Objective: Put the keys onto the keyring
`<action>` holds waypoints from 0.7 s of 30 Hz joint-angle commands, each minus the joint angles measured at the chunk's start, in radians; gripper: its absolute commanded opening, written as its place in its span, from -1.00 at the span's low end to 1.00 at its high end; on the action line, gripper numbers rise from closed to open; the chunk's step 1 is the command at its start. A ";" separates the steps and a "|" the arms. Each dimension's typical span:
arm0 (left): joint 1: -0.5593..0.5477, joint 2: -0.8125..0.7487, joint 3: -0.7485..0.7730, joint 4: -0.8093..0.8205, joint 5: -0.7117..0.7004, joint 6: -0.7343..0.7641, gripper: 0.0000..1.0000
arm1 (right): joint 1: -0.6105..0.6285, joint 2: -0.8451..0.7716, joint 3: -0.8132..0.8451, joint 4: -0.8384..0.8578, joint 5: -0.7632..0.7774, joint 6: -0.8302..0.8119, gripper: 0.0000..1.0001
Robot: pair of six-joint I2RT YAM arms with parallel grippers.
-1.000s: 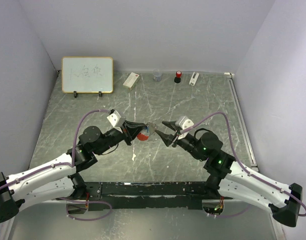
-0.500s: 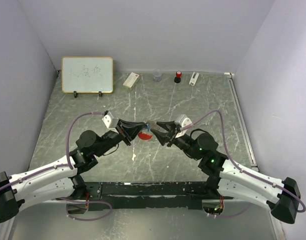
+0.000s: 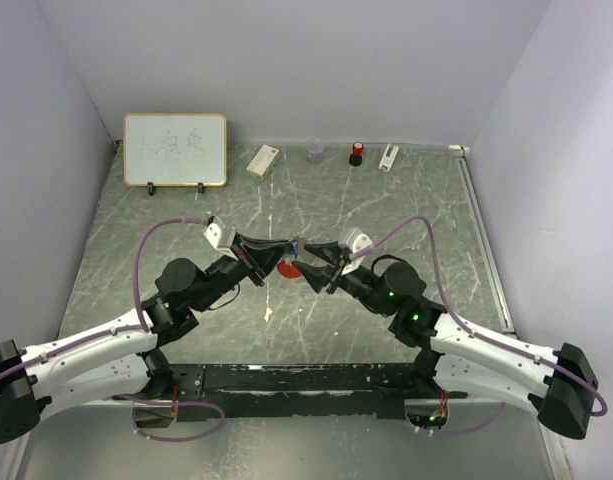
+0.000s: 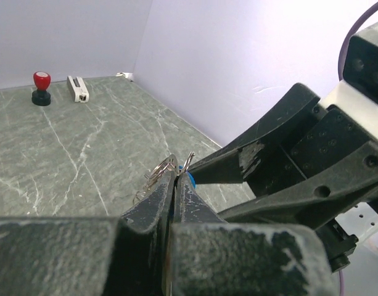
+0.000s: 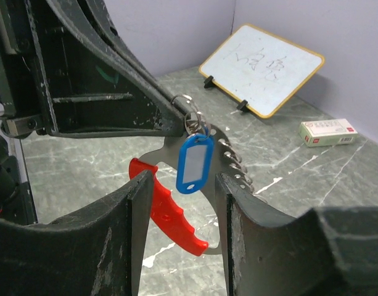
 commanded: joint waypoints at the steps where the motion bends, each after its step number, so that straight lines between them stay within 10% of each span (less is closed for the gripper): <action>1: 0.006 0.015 0.053 0.035 -0.027 -0.033 -0.87 | 0.009 0.030 0.037 0.028 -0.004 -0.015 -0.10; 21: 0.007 0.039 0.055 0.049 0.002 -0.050 -0.87 | 0.012 0.092 0.065 0.077 0.095 -0.073 -0.66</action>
